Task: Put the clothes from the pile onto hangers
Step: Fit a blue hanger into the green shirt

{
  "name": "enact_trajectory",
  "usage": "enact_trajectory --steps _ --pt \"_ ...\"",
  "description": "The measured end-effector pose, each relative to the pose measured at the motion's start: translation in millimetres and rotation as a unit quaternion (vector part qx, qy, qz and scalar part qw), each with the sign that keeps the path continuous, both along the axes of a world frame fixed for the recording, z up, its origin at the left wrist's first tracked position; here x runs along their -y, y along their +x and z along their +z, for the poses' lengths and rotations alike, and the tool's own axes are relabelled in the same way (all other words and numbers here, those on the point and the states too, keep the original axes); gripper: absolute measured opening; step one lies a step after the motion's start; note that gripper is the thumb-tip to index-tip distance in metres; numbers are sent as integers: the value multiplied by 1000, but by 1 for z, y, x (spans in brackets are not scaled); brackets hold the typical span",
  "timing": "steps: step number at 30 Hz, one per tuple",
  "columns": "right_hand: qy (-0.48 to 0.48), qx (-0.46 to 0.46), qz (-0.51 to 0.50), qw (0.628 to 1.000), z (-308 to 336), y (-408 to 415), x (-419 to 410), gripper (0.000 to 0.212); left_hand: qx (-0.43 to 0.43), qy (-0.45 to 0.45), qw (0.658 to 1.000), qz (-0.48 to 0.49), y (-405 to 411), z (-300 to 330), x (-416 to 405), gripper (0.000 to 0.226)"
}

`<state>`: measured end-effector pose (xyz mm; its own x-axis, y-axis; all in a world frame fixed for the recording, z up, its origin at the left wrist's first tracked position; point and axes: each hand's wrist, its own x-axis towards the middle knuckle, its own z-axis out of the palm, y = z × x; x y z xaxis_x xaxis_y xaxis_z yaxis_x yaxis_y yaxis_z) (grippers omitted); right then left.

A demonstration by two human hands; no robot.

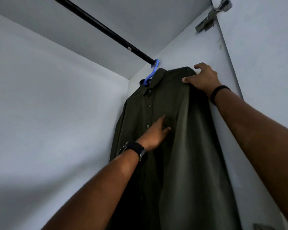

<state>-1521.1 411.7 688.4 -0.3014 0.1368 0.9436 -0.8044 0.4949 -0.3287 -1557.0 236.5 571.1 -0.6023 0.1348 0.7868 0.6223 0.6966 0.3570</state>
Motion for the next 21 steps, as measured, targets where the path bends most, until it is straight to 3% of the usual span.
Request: enact_trajectory --steps 5,9,11,14,17,21 --pt "11 32 50 998 -66 14 7 76 7 116 993 -31 26 -11 -10 56" --pt "19 -5 24 1000 -117 23 9 53 37 146 986 -76 48 -36 -23 48" --pt "-15 4 99 995 -136 25 12 45 54 148 983 -96 55 -48 -28 45" --pt "-88 66 261 959 -156 26 9 40 58 165 980 -99 69 -60 -34 43" --pt "-71 94 180 977 -183 36 -1 40 70 171 981 -59 94 -78 -47 48" --pt "-32 82 157 984 -221 61 -13 38 84 179 980 -13 124 -107 -67 50"
